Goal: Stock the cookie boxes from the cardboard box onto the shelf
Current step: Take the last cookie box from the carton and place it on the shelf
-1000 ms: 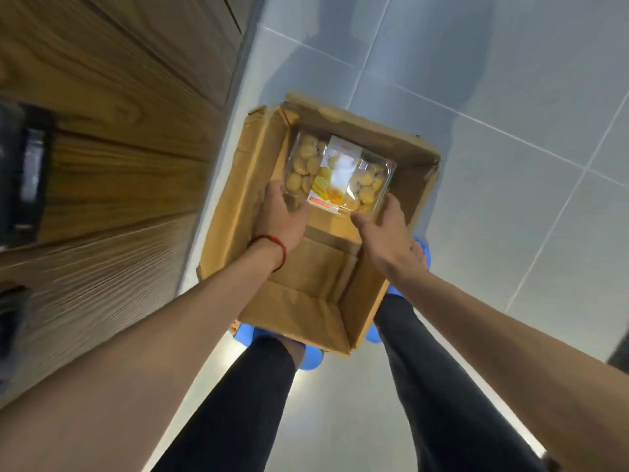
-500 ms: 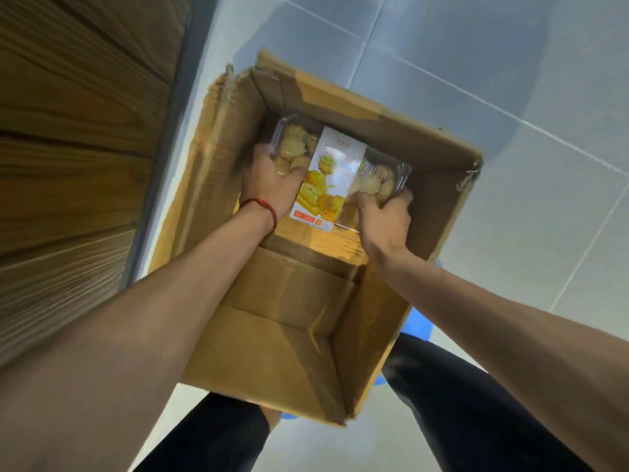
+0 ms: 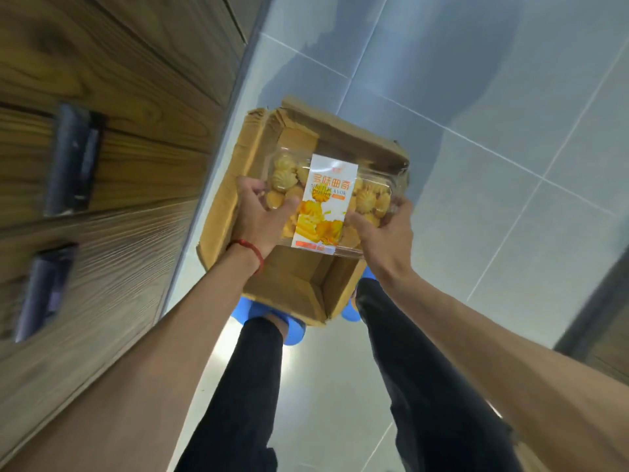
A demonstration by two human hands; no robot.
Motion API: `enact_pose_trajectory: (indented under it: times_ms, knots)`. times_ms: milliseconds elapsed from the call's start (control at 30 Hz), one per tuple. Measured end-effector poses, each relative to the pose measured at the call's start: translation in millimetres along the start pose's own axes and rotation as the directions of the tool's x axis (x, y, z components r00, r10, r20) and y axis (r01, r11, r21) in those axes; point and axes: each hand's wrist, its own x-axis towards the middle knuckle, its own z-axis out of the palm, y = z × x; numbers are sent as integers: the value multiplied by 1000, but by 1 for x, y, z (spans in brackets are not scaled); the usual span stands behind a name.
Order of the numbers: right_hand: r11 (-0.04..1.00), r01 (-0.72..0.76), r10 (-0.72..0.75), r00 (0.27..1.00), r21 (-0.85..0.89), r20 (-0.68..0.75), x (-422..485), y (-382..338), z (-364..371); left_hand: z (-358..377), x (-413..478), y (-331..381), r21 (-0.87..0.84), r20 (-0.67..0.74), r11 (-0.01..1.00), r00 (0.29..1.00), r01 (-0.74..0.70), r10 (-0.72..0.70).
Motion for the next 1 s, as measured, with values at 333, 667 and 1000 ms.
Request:
enact_pose_trajectory:
  times_ms: [333, 667, 1000]
  knots:
    - [983, 136, -111, 975, 121, -191, -157, -11, -47, -68, -135, 26, 73, 98, 988, 987, -134, 127]
    - [935, 60, 90, 914, 350, -395, -349, 28, -90, -107, -289, 22, 198, 292, 915, 912, -352, 288]
    - [838, 114, 198, 848, 534, -492, -526, 110, -152, -95, -467, -11, 291, 451, 793, 808, -535, 379]
